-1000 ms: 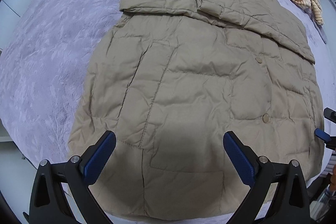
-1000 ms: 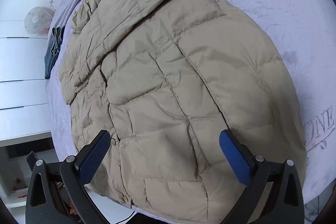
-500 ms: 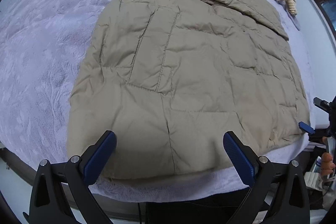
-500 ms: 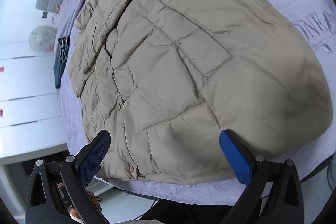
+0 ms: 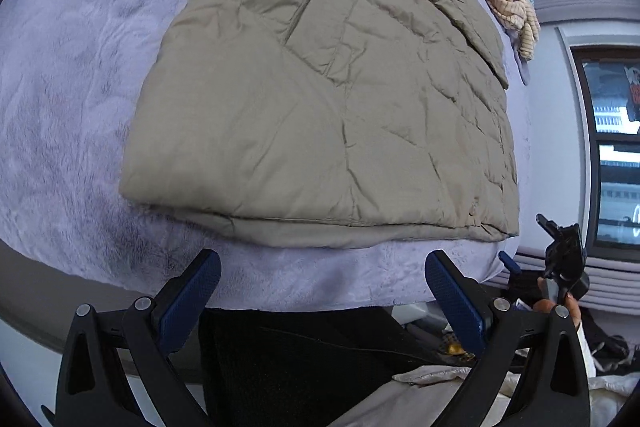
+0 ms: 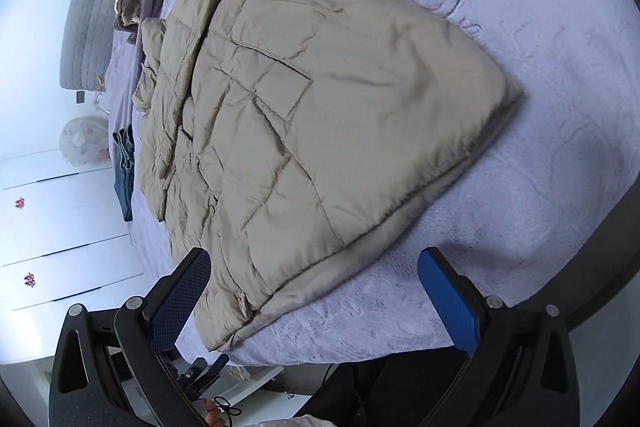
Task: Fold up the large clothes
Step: 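Grasp the jacket hem with both tools, then lift the held hem and fold it over toward the collar with both tools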
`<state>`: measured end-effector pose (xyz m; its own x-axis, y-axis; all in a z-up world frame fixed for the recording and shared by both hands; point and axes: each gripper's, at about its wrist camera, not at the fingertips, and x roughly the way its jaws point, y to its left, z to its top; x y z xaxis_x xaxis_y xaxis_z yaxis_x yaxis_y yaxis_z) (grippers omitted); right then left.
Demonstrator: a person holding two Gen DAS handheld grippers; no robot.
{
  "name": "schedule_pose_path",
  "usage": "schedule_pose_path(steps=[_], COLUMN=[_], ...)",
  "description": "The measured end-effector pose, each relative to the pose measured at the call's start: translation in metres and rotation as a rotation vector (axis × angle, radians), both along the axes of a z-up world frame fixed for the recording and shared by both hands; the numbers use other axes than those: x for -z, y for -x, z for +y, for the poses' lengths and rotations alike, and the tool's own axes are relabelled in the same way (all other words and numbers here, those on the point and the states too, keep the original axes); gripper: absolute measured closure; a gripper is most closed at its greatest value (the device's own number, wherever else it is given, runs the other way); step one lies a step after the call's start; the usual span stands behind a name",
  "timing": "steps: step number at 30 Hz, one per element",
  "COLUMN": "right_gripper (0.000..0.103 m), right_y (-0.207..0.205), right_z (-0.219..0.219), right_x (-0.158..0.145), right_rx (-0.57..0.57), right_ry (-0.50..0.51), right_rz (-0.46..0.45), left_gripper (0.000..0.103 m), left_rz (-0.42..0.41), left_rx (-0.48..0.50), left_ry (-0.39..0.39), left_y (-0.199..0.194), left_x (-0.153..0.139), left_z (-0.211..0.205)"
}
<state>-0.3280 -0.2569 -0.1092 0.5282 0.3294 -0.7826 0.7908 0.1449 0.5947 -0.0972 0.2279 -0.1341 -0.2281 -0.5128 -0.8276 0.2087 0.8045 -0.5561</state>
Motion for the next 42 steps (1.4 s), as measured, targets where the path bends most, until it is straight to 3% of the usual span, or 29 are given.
schedule_pose_path(steps=[3, 7, 9, 11, 14, 16, 17, 19, 21, 22, 23, 24, 25, 26, 32, 42], right_gripper=[0.000, 0.000, 0.000, 0.000, 0.000, 0.001, 0.003, 0.014, 0.039, 0.045, 0.060, 0.083, 0.092, 0.093, 0.096, 0.096], right_y=[0.008, 0.009, 0.009, 0.008, 0.007, 0.004, 0.001, -0.003, -0.008, -0.010, -0.011, -0.013, -0.014, -0.015, -0.038, -0.117], right_z=[0.002, 0.004, 0.002, 0.000, -0.003, -0.005, -0.006, -0.005, -0.005, -0.005, -0.004, -0.004, -0.003, -0.004, -0.011, -0.049], right_x=[0.010, 0.018, 0.020, 0.023, 0.024, 0.020, 0.019, 0.019, 0.022, 0.023, 0.025, 0.025, 0.025, 0.024, -0.003, -0.074], right_rx=[0.036, 0.073, 0.104, 0.144, 0.198, 0.217, 0.221, 0.215, 0.200, 0.192, 0.185, 0.174, 0.165, 0.159, 0.030, -0.152], right_ry=[-0.034, -0.060, -0.066, -0.074, -0.087, -0.082, -0.076, -0.076, -0.082, -0.083, -0.081, -0.069, -0.051, -0.043, 0.072, 0.275], right_rz=[0.006, -0.007, -0.024, -0.048, -0.102, -0.141, -0.149, -0.143, -0.112, -0.102, -0.096, -0.075, -0.048, -0.044, -0.039, -0.136], left_gripper=[0.001, 0.001, 0.009, 0.011, 0.034, 0.041, 0.050, 0.060, 0.064, 0.067, 0.078, 0.080, 0.081, 0.089, 0.089, 0.089], left_rz=[0.017, -0.025, -0.040, -0.046, -0.041, -0.058, -0.074, -0.105, -0.125, -0.132, -0.141, -0.149, -0.160, -0.176, -0.285, -0.479], left_rx=[-0.051, -0.126, -0.148, -0.159, -0.168, -0.148, -0.132, -0.093, -0.078, -0.078, -0.079, -0.076, -0.078, -0.080, -0.069, -0.092], left_ry=[0.001, 0.034, 0.059, 0.071, 0.076, 0.058, 0.052, 0.031, 0.021, 0.026, 0.026, 0.020, 0.017, 0.021, 0.049, 0.087], left_y=[-0.003, -0.015, -0.023, -0.032, -0.037, -0.040, -0.040, -0.040, -0.040, -0.041, -0.041, -0.042, -0.043, -0.044, -0.055, -0.105], left_x=[0.011, 0.007, 0.004, 0.003, 0.004, 0.002, 0.000, -0.003, -0.006, -0.007, -0.008, -0.009, -0.010, -0.014, -0.046, -0.121], left_z=[-0.004, -0.015, -0.019, -0.024, -0.033, -0.035, -0.036, -0.039, -0.037, -0.036, -0.035, -0.034, -0.033, -0.032, -0.034, -0.070])
